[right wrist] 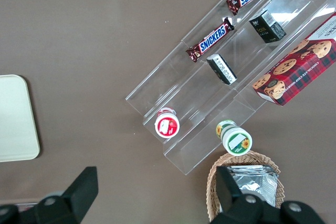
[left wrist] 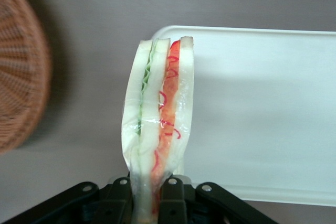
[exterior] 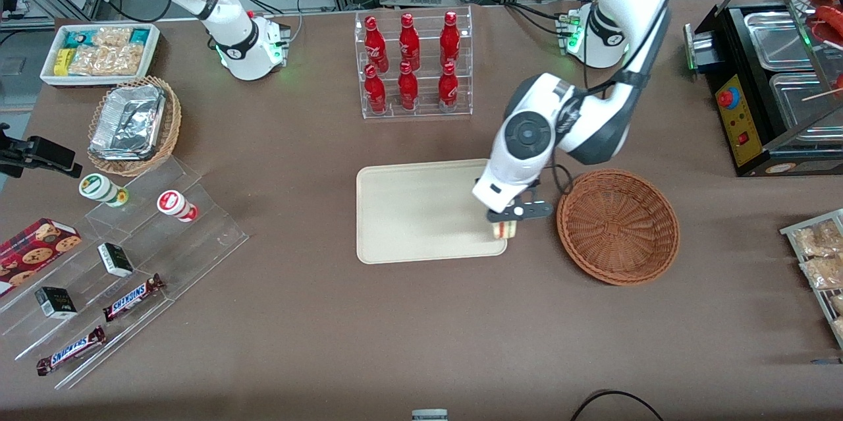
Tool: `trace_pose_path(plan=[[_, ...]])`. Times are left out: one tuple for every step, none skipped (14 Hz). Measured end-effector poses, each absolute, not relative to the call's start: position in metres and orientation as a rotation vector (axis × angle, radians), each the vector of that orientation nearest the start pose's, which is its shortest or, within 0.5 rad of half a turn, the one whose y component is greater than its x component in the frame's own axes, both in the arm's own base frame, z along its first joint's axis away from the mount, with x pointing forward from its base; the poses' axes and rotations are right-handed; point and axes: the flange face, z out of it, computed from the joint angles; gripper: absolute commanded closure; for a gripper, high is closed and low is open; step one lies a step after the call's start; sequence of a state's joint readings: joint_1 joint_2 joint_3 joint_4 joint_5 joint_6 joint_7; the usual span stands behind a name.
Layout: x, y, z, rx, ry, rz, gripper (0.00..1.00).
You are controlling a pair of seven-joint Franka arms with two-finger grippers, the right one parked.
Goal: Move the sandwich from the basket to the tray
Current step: 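Lift the sandwich and carry it over the cream tray, then lower the sandwich onto the tray and open the left gripper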
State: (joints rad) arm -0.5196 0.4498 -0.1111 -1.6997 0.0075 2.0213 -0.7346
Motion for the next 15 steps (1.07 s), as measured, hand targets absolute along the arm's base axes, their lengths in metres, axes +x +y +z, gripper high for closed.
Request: trace_pose_path(plan=[[0.529,-0.397,0.320,-3.086,-0.190,0.186,1.00],[0.527,-0.416,0.315,-3.088,-0.216,0.181,1.00],[0.524,-0.435,0.309,-3.089,-0.239,0.177,1.00],[0.519,-0.453,0.301,-3.089,-0.252,0.176,1.00],[0.514,-0.470,0.293,-3.087,-0.257,0.177,1.00],[0.508,-0.485,0.285,-3.085,-0.261,0.179,1.00],[0.504,-0.496,0.278,-3.086,-0.263,0.180,1.00],[0.503,-0.503,0.271,-3.086,-0.264,0.181,1.00],[0.505,-0.507,0.265,-3.087,-0.266,0.182,1.00],[0.507,-0.511,0.261,-3.089,-0.269,0.182,1.00],[0.509,-0.514,0.257,-3.091,-0.271,0.182,1.00],[0.510,-0.516,0.255,-3.092,-0.273,0.182,1.00],[0.511,-0.517,0.253,-3.092,-0.278,0.182,1.00],[0.511,-0.517,0.251,-3.090,-0.284,0.185,1.00],[0.511,-0.517,0.249,-3.087,-0.295,0.188,1.00]])
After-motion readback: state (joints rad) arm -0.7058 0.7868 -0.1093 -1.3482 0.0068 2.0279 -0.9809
